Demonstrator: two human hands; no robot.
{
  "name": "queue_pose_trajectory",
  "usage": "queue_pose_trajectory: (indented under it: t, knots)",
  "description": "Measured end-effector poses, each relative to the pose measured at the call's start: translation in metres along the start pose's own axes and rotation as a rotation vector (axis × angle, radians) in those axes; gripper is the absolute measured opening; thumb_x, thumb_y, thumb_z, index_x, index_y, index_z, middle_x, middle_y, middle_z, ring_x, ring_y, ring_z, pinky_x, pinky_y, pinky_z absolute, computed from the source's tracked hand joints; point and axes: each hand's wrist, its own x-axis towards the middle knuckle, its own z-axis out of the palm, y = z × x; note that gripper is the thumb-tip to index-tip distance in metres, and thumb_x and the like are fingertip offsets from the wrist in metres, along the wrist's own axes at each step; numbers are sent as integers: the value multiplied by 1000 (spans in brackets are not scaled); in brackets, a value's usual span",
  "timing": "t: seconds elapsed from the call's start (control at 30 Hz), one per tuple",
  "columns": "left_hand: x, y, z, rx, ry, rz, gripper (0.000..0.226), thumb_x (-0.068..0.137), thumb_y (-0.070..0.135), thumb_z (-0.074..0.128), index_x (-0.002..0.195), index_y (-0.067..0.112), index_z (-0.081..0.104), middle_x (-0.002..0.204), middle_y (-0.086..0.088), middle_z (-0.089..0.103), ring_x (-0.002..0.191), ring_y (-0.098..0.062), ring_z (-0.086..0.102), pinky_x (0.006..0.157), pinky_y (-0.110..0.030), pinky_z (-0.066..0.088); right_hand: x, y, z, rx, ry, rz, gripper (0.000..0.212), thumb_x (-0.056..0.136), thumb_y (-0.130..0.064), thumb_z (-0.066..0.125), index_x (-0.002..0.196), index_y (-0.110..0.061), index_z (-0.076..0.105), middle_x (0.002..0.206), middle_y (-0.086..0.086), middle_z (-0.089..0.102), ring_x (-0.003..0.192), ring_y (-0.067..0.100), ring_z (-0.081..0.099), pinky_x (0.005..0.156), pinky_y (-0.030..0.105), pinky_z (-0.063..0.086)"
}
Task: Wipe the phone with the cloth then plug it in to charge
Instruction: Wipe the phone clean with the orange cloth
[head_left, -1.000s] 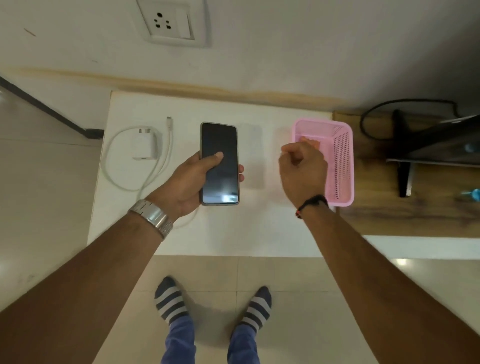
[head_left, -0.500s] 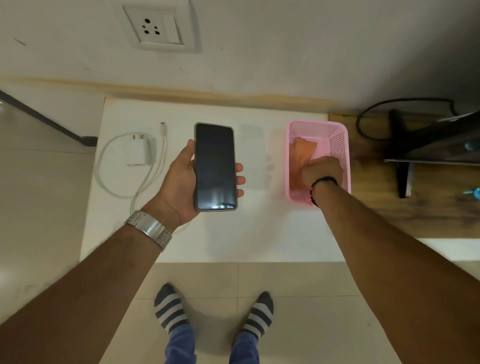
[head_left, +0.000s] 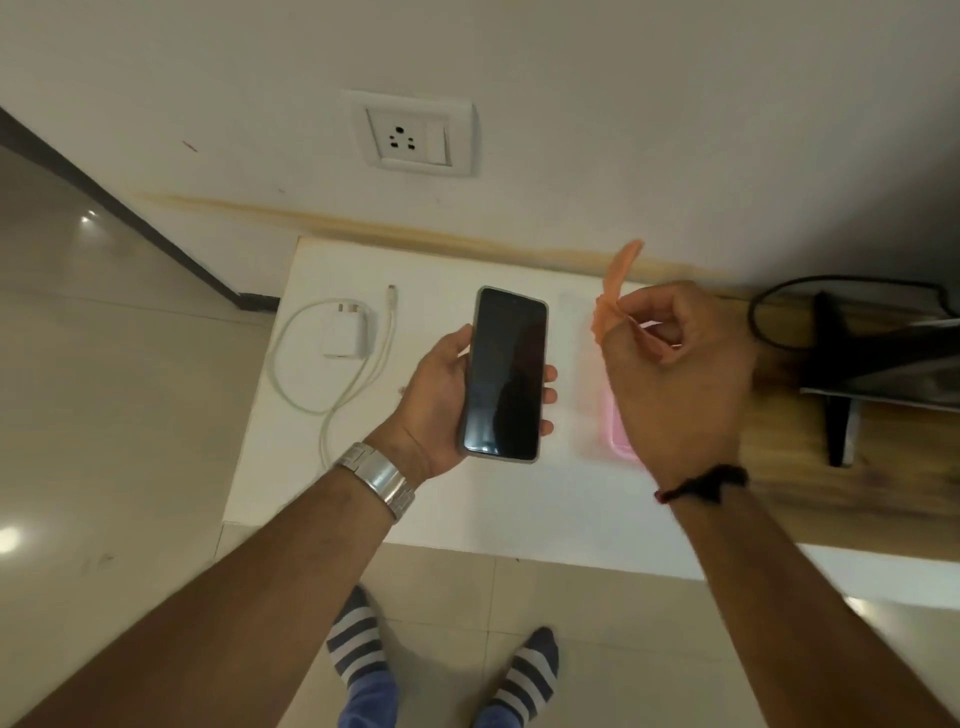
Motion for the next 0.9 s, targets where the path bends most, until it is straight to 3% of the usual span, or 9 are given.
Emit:
queue_pose_trajectory:
  t: [0.07,0.13,0.27,0.33,0.43,0.57,0.67,0.8,0.9]
  knots:
    - [-1,0,7,6,43,-2,64,107,58,34,120,17,81,117,-16,78,98,-32,78,83,-49,66,-14,-26,6,-109,-192,-113,3,92,-22,68,93,-19,69,83,-4,71,75,12,68,75,34,58]
    - [-2,1,12,23,82,-18,60,104,61,38,102,24,86,107,-7,82,92,-24,81,77,-38,66,-29,-43,13,-242,-390,-152,13,93,-35,65,97,-23,69,86,-2,70,76,19,66,72,37,57]
    - [-5,4,14,-3,115,-7,60,103,61,36,112,27,85,115,-7,82,96,-26,81,78,-42,66,-37,-47,3,-252,-343,-223,19,96,-28,64,108,-16,72,100,4,72,83,23,67,76,40,58]
    - [-8,4,15,-24,102,9,62,104,57,34,110,25,86,114,-7,82,96,-28,81,80,-45,66,-35,-44,-3,-256,-340,-249,24,94,-20,62,114,-11,74,117,8,73,94,28,70,91,42,60]
    - [-12,4,18,-51,102,14,60,103,55,36,107,22,85,111,-8,81,93,-28,80,84,-45,65,-31,-44,-1,-254,-455,-313,39,89,-16,59,123,-4,72,128,12,71,113,32,69,104,33,44]
    - [-14,2,24,-6,96,21,63,104,54,34,92,24,87,95,-4,83,82,-23,81,71,-40,66,-23,-41,5,-305,-637,-352,33,91,-7,62,123,-6,71,122,14,70,110,36,67,97,47,56]
    - [-17,1,27,39,112,24,57,102,57,37,98,25,84,95,-5,81,83,-24,80,76,-42,66,-26,-35,9,-407,-640,-386,26,93,-8,59,116,-11,71,111,8,70,99,30,67,85,44,58]
    - [-20,-2,29,39,73,10,56,102,55,38,98,25,86,95,-3,82,83,-22,80,72,-38,65,-35,-35,11,-509,-530,-533,11,80,-1,71,86,-9,69,79,8,66,64,25,62,59,33,57]
    - [-25,-5,30,24,35,23,54,104,49,37,98,20,82,97,-8,78,84,-25,78,74,-40,65,-14,-35,14,-668,-564,-527,16,80,-4,69,83,-14,56,68,3,55,58,24,58,57,32,56]
